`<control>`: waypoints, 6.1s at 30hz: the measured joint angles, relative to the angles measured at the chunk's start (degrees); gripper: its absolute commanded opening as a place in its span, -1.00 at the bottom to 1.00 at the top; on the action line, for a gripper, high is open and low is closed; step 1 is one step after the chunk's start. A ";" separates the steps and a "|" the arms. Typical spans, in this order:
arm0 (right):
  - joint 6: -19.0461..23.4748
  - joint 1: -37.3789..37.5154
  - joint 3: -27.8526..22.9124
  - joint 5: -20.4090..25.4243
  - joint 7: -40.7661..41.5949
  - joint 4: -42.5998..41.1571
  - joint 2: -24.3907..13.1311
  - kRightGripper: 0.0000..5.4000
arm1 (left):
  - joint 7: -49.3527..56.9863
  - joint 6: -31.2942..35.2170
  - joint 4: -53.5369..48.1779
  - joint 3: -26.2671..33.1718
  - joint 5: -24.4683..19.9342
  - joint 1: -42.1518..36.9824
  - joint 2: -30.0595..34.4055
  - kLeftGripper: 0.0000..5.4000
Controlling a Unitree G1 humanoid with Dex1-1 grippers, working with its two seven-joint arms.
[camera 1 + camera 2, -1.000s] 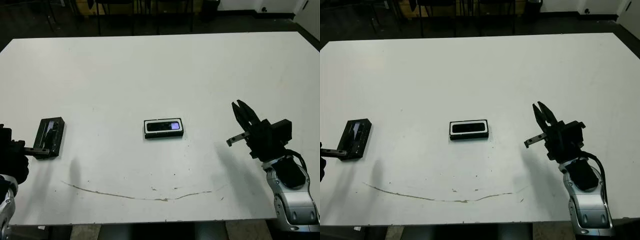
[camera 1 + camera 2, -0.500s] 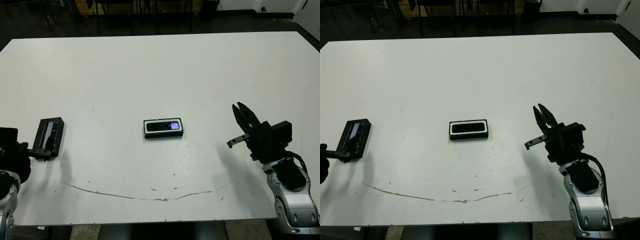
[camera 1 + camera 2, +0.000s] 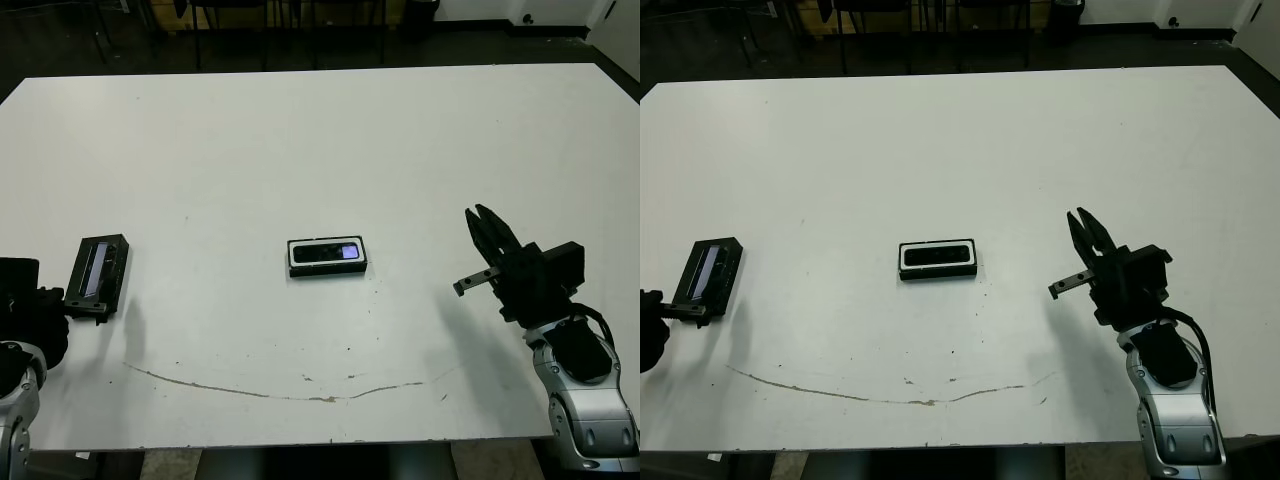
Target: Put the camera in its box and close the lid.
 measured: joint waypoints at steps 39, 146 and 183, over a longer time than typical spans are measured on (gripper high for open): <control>1.71 1.59 0.74 1.04 -0.07 -1.11 0.24 -1.00 | -2.64 -0.35 11.07 3.32 -12.43 -2.75 -2.56 0.56; 10.98 -15.61 2.00 4.72 14.03 15.16 -6.77 -1.00 | -66.21 -27.68 73.20 -35.72 3.00 -63.39 -1.48 -0.01; -0.19 -13.39 1.52 6.05 20.14 16.35 -9.05 -1.00 | -69.67 -36.53 84.66 -36.02 6.13 -63.61 -6.44 -0.01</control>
